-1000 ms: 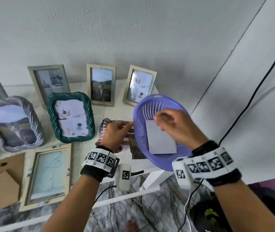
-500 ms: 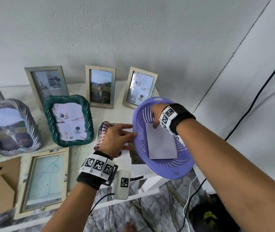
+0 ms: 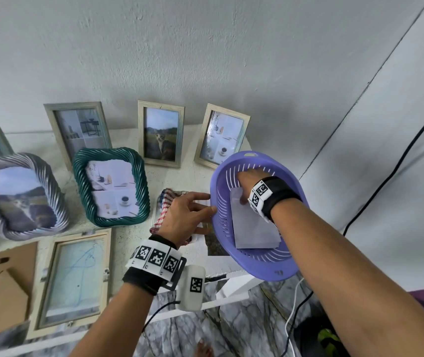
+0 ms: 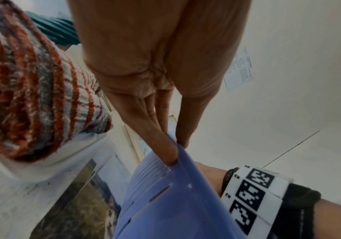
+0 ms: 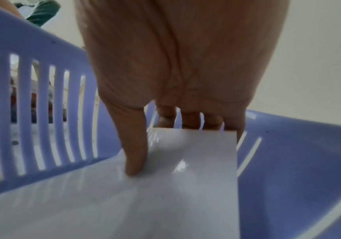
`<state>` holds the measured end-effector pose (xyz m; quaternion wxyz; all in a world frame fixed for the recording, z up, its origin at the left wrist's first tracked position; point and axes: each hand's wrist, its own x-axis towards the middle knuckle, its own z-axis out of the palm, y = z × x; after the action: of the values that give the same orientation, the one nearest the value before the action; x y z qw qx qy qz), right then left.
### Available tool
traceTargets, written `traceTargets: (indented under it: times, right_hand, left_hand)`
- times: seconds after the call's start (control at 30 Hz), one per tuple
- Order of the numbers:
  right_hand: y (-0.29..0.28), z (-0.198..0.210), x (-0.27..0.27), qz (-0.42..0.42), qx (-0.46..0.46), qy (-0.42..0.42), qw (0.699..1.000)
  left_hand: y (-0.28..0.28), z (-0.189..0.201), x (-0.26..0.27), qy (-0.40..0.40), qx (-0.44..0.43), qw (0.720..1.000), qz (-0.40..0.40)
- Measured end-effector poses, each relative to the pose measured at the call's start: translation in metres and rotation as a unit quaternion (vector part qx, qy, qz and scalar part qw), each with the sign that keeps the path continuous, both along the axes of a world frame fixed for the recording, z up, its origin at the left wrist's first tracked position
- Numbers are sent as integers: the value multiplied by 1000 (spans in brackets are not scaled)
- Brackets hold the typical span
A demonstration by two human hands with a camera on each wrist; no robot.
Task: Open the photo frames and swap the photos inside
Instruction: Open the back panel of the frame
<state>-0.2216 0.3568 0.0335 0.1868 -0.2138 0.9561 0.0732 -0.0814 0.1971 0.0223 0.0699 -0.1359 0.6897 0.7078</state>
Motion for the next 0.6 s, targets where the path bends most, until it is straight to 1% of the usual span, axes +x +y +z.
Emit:
traceTargets:
  times: [0.1, 0.2, 0.3, 0.4, 0.47, 0.6]
  right_hand:
    - [0, 2, -4, -9, -33, 9, 999]
    - [3, 18, -10, -14, -85, 10, 996]
    - [8, 49, -12, -49, -174, 13, 983]
    - [9, 90, -2, -42, -242, 33, 969]
    - [5, 115, 11, -27, -290, 57, 955]
    - [-19, 147, 45, -4, -382, 65, 922]
  left_hand:
    - [1, 1, 0, 1, -3, 1000, -1]
    - [3, 1, 1, 2, -26, 1000, 15]
    - [1, 1, 5, 24, -86, 996, 25]
    - [-6, 8, 10, 71, -135, 988, 27]
    - [-13, 19, 14, 103, -136, 985, 27]
    - [-35, 45, 27, 149, -86, 985, 9]
